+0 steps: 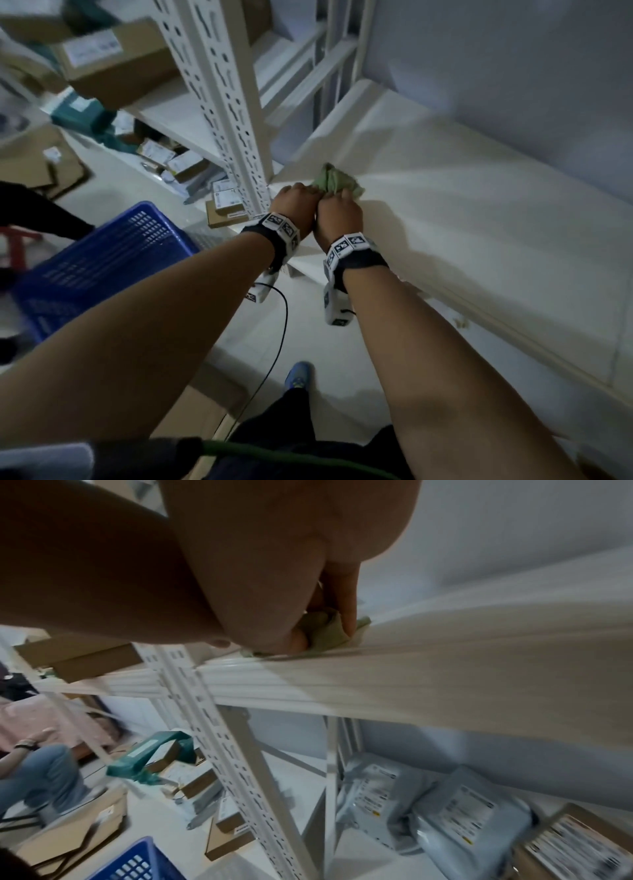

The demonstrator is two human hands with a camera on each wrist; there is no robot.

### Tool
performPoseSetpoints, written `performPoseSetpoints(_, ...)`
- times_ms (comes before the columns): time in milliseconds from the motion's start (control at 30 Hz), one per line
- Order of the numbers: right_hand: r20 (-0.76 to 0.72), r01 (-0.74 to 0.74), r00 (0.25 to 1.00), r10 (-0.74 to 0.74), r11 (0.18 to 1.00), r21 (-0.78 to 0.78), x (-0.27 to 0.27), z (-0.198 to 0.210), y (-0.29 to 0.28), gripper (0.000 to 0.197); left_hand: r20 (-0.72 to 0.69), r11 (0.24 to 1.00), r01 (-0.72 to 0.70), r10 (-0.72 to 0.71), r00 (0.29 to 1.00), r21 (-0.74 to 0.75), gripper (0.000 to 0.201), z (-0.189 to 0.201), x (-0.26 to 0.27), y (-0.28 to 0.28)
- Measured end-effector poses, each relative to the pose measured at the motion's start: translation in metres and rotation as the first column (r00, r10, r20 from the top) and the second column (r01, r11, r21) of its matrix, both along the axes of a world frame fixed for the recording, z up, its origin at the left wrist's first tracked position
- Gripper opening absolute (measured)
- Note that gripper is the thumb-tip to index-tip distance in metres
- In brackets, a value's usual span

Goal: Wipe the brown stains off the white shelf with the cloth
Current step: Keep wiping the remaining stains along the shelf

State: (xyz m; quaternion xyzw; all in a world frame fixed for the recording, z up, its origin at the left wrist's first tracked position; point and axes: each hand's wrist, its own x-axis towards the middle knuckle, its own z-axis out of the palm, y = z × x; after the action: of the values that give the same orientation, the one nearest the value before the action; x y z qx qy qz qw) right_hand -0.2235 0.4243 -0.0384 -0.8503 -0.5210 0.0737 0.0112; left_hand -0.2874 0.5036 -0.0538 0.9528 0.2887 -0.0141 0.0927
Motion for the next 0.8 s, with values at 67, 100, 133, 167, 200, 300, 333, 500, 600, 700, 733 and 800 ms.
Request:
performPoseSetpoints(67,-0.016,-0.041,0.999,0.041,0.999,-0.028,-0.011,0.003,0.018,0.024,0.001,0.999,-0.042,0.042,0.999,-0.009,0.032,0.002,-0.015,0.013)
performPoseSetpoints(100,-0.018,-0.050,0.999,0.049,0.998,-0.031,-0.015,0.004,0.023,0.025,0.009,0.998,-0.059,0.059,0.998,-0.018,0.032,0.001,-0.020,0.017)
performPoseSetpoints(133,-0.017,-0.051,0.999,0.051,0.998,-0.030,-0.017,0.003,0.025,0.025,0.021,0.997,-0.075,0.075,0.997,-0.026,0.030,0.000,-0.023,0.019)
performPoseSetpoints(167,-0.011,-0.053,0.999,0.053,0.998,-0.031,-0.018,0.003,0.026,0.025,0.034,0.995,-0.092,0.093,0.995,-0.028,0.029,-0.001,-0.024,0.019)
performPoseSetpoints(200,-0.006,-0.058,0.998,0.058,0.998,-0.030,-0.018,0.002,0.025,0.025,0.039,0.994,-0.108,0.109,0.993,-0.033,0.028,-0.003,-0.024,0.017)
performPoseSetpoints(300,0.015,-0.073,0.997,0.074,0.996,-0.042,-0.015,-0.002,0.017,0.026,0.036,0.993,-0.120,0.120,0.992,-0.021,0.027,-0.007,-0.021,0.007)
performPoseSetpoints(333,0.014,-0.080,0.997,0.080,0.996,-0.040,-0.014,-0.002,0.013,0.027,0.032,0.992,-0.126,0.126,0.992,-0.006,0.027,-0.006,-0.019,0.003)
performPoseSetpoints(500,-0.019,-0.084,0.996,0.083,0.996,-0.041,-0.004,0.001,-0.009,0.027,-0.039,0.995,-0.100,0.101,0.994,0.029,0.028,0.001,-0.006,-0.017)
performPoseSetpoints(600,-0.034,-0.070,0.997,0.069,0.997,-0.026,0.012,0.003,-0.038,0.027,-0.052,0.998,-0.066,0.067,0.996,0.014,0.027,0.001,0.011,-0.042)
performPoseSetpoints(700,-0.052,-0.058,0.997,0.058,0.998,-0.001,0.026,0.006,-0.074,0.026,-0.065,0.999,-0.045,0.044,0.997,-0.006,0.027,-0.001,0.027,-0.072)
performPoseSetpoints(733,-0.060,-0.049,0.997,0.049,0.999,0.004,0.036,0.008,-0.094,0.027,-0.075,1.000,-0.029,0.029,0.997,-0.003,0.027,0.000,0.038,-0.089)
performPoseSetpoints(800,-0.072,-0.038,0.997,0.038,0.999,0.008,0.055,0.009,-0.129,0.028,-0.088,0.999,-0.036,0.034,0.996,-0.019,0.028,0.003,0.058,-0.123)
